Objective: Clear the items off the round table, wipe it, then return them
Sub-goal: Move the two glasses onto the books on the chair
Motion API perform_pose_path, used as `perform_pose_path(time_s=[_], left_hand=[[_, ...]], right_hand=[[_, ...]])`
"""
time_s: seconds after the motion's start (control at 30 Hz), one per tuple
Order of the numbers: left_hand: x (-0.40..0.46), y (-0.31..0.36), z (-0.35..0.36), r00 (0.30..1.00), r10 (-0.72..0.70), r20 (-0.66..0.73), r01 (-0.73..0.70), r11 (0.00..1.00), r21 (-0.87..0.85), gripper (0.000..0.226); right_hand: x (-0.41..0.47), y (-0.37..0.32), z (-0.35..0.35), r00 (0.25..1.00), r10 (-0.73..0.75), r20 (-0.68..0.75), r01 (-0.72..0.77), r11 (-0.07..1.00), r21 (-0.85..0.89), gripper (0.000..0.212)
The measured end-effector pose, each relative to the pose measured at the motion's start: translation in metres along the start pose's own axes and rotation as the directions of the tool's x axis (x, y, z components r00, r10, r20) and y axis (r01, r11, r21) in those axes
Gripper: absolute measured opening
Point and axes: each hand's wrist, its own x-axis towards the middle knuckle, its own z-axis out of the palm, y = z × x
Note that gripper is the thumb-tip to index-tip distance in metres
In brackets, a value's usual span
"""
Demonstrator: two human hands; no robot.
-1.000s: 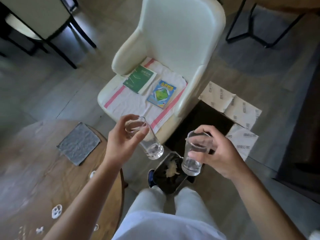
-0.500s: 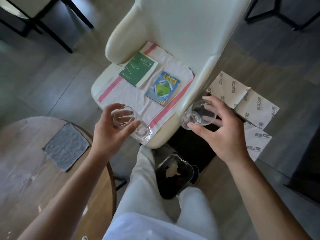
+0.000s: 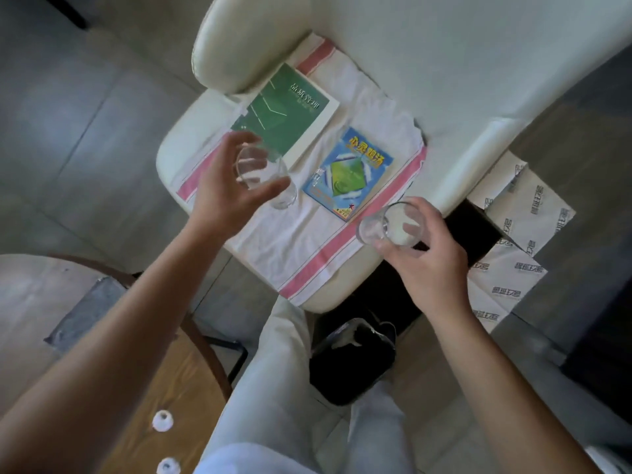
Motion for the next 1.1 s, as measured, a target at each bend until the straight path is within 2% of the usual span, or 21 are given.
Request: perform_pose_path(time_s=[0.17, 0.23, 0.53, 0.67, 0.83, 1.1], left_hand=[[0.065, -0.006, 0.004, 0.998, 0.062, 0.006, -0.063, 0.989, 0.132, 0.068], [0.095, -0.015, 0.005, 0.999, 0.041, 0.002, -0.04, 0.988, 0.15, 0.074], [0.177, -0.056, 0.019, 0.997, 0.072, -0.006, -0.068, 0.962, 0.264, 0.068], [0.202, -0.071, 0.024, 0.994, 0.092, 0.061, -0.108, 0.921, 0.375, 0.069], [0.223, -0.075, 0.032, 0.995, 0.072, 0.075, -0.097, 0.906, 0.412, 0.07], [0.232, -0.079, 0.031, 0.994, 0.056, 0.099, -0.096, 0.877, 0.47, 0.07]], right_hand=[[0.053, 0.005, 0.03, 0.996, 0.053, -0.077, -0.058, 0.997, -0.058, 0.055], [0.079, 0.01, 0.048, 0.994, 0.066, -0.088, -0.076, 0.991, -0.115, 0.059], [0.151, 0.036, 0.091, 0.995, 0.094, -0.018, -0.095, 0.954, -0.285, 0.064], [0.168, 0.047, 0.098, 0.991, 0.133, -0.032, -0.136, 0.941, -0.311, 0.069], [0.18, 0.059, 0.104, 0.977, 0.202, -0.063, -0.212, 0.932, -0.295, 0.072], [0.176, 0.072, 0.114, 0.981, 0.191, 0.016, -0.171, 0.909, -0.381, 0.07]])
